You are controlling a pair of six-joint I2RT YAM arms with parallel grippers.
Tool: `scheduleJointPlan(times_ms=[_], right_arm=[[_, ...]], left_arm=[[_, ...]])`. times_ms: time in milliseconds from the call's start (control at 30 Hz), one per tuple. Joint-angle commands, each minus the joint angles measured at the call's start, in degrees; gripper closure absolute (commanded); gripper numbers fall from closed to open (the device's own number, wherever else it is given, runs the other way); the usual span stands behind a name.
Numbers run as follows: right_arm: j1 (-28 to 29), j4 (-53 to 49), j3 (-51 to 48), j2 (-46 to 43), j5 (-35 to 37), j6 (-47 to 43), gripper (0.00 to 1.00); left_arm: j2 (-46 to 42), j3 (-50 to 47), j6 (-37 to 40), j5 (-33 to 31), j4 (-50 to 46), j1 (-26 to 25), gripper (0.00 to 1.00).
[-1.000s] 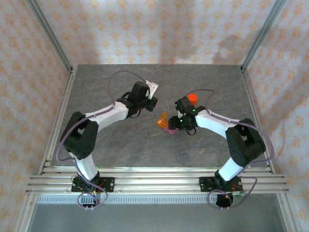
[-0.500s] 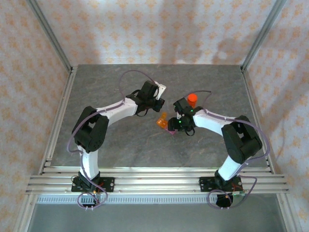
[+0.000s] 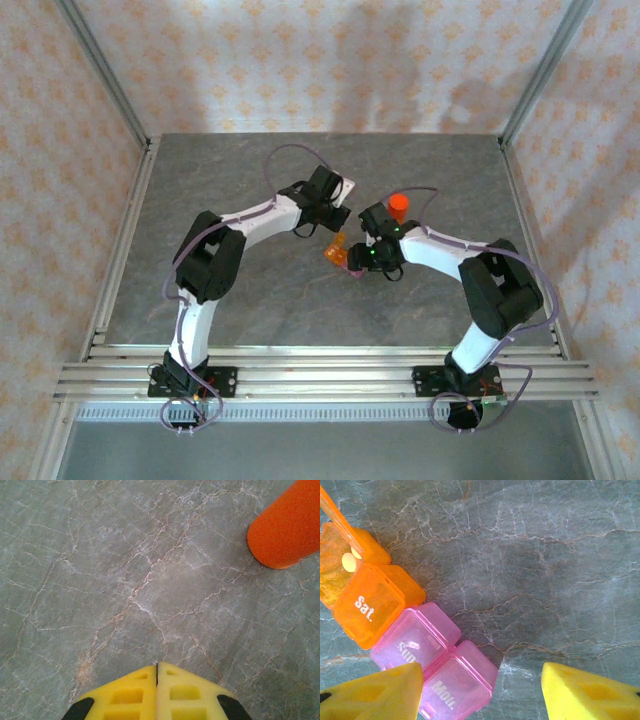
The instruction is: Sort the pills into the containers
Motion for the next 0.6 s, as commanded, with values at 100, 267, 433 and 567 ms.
scheduleJointPlan(times_ms=[100, 267, 433, 567], right_arm=[[0.29, -0.76, -0.09, 1.48, 2.82, 0.91, 0.38], [0.32, -0.58, -0.18, 1.7, 2.73, 1.23, 0.38], [0.31, -0.49, -0.31, 1.73, 3.04, 1.35, 0.38], [0.34, -0.34, -0.53, 1.86, 3.21, 1.58, 0.38]], left_arm=[[3.57, 6.73, 0.0, 0.72, -9.82, -0.44, 1.0], [4.41, 7.87, 1.02, 0.71, -13.04, -0.56, 1.0], [4.0, 7.83, 1.89, 1.25, -14.6, -0.65, 1.0], [3.7, 8.11, 2.31, 2.32, -15.72, -0.71, 1.0]])
